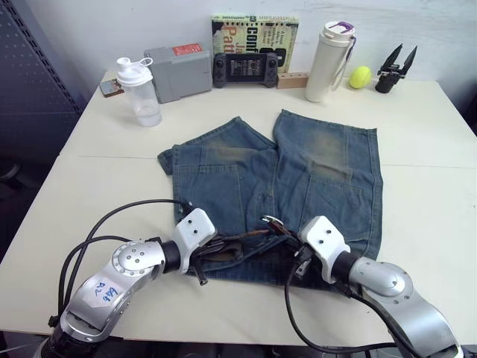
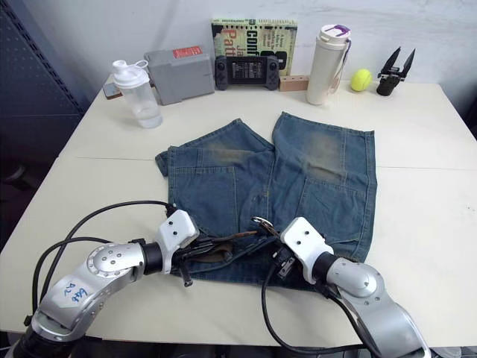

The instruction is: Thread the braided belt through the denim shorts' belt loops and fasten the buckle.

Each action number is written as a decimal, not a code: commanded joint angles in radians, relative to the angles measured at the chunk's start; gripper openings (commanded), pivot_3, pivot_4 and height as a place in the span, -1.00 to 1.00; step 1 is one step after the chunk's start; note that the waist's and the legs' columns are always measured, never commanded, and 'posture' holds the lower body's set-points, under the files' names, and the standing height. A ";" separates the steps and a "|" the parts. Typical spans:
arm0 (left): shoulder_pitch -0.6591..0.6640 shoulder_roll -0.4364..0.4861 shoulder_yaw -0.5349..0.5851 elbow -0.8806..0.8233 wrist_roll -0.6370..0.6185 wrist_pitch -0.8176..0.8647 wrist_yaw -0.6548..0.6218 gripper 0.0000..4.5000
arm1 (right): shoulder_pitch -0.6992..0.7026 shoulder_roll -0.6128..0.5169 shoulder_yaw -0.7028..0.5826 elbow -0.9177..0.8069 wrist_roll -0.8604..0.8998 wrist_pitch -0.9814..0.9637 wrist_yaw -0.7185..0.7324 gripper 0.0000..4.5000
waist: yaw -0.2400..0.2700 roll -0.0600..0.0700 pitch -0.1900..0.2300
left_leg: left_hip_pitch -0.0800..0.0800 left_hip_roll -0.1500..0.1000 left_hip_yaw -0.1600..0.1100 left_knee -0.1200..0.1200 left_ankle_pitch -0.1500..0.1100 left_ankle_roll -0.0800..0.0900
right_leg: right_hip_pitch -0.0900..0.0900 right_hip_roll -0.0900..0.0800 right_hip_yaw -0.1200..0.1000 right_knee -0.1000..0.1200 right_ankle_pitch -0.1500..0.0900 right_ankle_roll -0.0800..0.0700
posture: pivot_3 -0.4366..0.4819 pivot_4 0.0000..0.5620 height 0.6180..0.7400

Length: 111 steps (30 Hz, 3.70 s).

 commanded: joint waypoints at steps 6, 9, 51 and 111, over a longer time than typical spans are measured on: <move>-0.060 -0.075 -0.011 0.006 0.000 0.218 0.097 -1.00 | -0.064 0.039 0.033 -0.117 -0.002 0.072 -0.075 -0.98 | 0.000 0.000 -0.001 | 0.000 0.000 0.000 0.000 0.000 0.000 | 0.000 0.000 0.001 0.001 0.000 0.000 | -0.05 -0.47 0.85; -0.079 -0.111 0.007 0.007 0.000 0.272 0.131 -1.00 | -0.064 0.041 0.044 -0.129 -0.005 0.090 -0.093 -0.98 | 0.001 0.000 -0.001 | 0.001 0.000 0.000 0.000 0.000 0.000 | 0.000 0.000 0.002 0.001 0.000 0.000 | -0.05 -0.47 0.85; -0.228 -0.256 -0.133 0.086 -0.006 0.085 0.065 -1.00 | -0.227 -0.096 0.265 -0.109 -0.049 0.227 -0.015 -0.98 | -0.001 -0.001 -0.001 | 0.000 0.000 -0.001 0.000 0.000 -0.001 | 0.000 0.001 0.002 0.000 0.000 0.000 | -0.05 -0.47 0.85; -0.226 -0.237 -0.190 0.125 0.109 -0.007 0.075 -1.00 | -0.510 -0.347 0.157 0.293 -0.326 -0.538 0.415 -0.97 | -0.001 -0.001 0.000 | -0.003 0.000 -0.002 0.000 0.001 0.000 | 0.000 0.001 0.000 -0.003 0.000 0.000 | -0.05 -0.47 0.85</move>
